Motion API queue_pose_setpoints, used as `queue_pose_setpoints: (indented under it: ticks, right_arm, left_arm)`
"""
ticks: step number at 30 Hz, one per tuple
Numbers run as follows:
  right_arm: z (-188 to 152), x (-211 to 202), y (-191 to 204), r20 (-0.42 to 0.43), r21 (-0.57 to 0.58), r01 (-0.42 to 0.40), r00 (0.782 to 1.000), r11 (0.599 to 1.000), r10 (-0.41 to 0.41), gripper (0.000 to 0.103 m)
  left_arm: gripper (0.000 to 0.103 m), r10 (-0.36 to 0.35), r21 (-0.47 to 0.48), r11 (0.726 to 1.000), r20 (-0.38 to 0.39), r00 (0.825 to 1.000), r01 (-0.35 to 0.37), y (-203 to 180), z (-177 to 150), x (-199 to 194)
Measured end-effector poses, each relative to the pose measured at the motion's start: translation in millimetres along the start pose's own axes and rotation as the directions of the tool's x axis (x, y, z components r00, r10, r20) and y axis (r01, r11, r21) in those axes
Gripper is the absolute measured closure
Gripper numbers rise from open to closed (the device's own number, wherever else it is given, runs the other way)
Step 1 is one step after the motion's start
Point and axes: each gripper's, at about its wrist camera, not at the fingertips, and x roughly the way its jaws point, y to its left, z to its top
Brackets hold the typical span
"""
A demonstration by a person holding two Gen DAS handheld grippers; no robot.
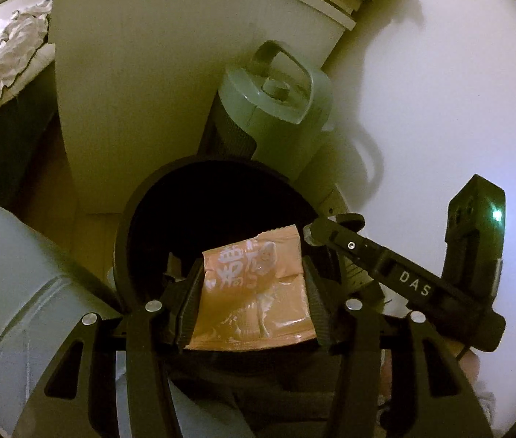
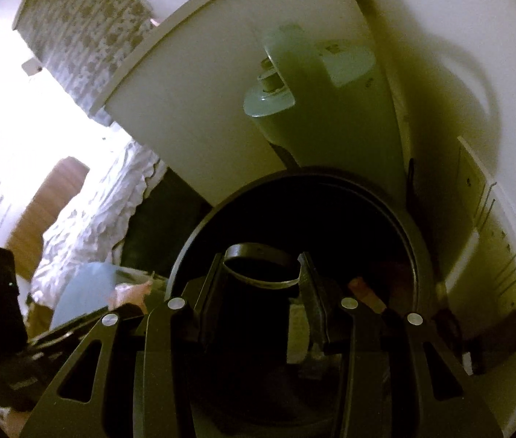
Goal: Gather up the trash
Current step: 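Carry both items to the black bin and open both grippers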
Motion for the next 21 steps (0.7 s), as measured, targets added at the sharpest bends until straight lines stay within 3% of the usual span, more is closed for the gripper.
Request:
queue_pose_setpoints:
  ticks: [3,6,7,15,21]
  right_arm:
    - [-1,-3,2,-0.005,0.0,-0.006,1.0,1.0,0.006,0.061]
    - [-2,-7,5,0.023,-0.009,-0.008,1.0,1.0,0.008,0.037]
    - [-2,-9,5,0.039,-0.008,-0.009,0.999,1.0,0.009,0.034]
    - [-4,-12,11,0.063,-0.023,-0.031,0.998,0.999,0.032,0.033]
    - [-14,-16,30,0.06,-0.092,-0.053,0.996,0.994,0.059,0.033]
  left_arm:
    - [0.04,-0.003,-0.006,1.0,0.0,1.0,0.003,-1,1,-3]
    - [0.036,-0.003,-0.007,1.0,0.014,1.0,0.003,-2,1,-10]
    - [0.036,-0.004,-0.009,1.0,0.017,1.0,0.004,-2,0,-13]
    - [0.036,-0.012,-0.037,0.999,0.084,0.996,0.015,-4,-21,-69]
    - [0.036,0.032,-0.062,0.998,0.158,0.987,-0.022,1,-68,-140]
